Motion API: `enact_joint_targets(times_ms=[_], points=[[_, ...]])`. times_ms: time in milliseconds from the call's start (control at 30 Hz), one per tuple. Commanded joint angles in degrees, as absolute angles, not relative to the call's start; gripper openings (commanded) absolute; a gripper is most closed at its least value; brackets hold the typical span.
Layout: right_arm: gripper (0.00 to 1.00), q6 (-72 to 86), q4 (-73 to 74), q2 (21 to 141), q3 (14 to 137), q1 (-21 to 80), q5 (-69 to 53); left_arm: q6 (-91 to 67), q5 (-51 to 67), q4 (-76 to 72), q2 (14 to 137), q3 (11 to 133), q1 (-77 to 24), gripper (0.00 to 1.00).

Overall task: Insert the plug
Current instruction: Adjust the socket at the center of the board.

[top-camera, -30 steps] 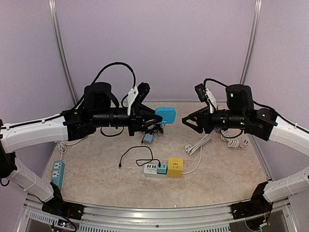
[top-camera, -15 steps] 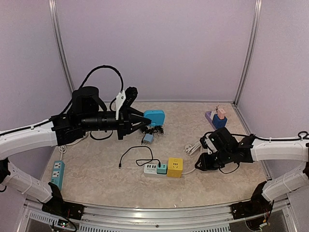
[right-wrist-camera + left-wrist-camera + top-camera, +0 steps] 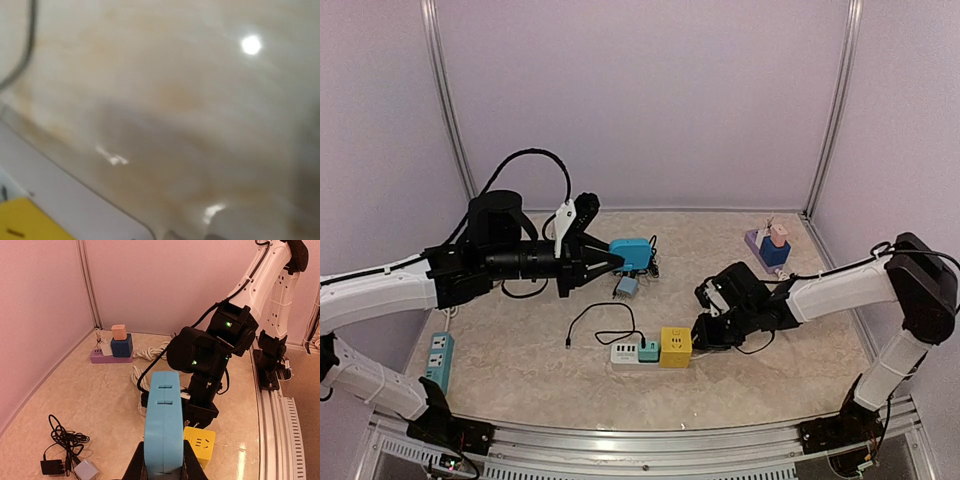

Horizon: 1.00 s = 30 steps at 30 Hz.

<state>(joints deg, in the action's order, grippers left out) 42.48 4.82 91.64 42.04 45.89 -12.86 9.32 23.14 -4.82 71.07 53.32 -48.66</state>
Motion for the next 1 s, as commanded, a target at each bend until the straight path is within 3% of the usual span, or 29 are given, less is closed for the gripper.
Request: enact_joint_targets(times_ms=[0, 167, 300, 400, 500, 667, 833, 967], points=[[0.23, 42.10, 3.00, 96.94, 47.78, 48.16, -15.85, 9.64, 23.12, -6.04, 70.23, 52.45, -47.90, 0.00], [0.25, 39.05, 6.71, 96.54, 50.98, 47.85, -13.57, 7.58, 26.38, -8.65, 74.02, 51.11, -47.77, 0.00], [0.31, 24.76, 20.11, 89.33, 55.26, 45.33, -6.64, 3.31, 28.33, -14.45, 77.36, 49.06, -48.87, 0.00], [0.43, 13.29, 19.82, 80.74, 53.80, 44.33, -4.95, 2.63, 27.74, -19.88, 77.91, 46.70, -50.38, 0.00], [0.59, 1.85, 15.98, 75.29, 51.91, 44.04, -15.51, 0.58, 28.72, -27.54, 79.46, 44.90, -51.24, 0.00], [0.70, -7.70, 1.98, 71.97, 47.12, 43.34, -39.58, 0.39, 24.15, -38.27, 83.64, 43.27, -54.37, 0.00], [0.65, -12.33, 0.18, 74.70, 47.05, 40.28, -51.18, 0.61, 23.34, -48.98, 89.19, 41.29, -55.87, 0.00], [0.64, -16.00, -1.07, 73.50, 43.88, 39.21, -52.49, 2.05, 23.79, -55.04, 91.99, 39.02, -55.99, 0.00]])
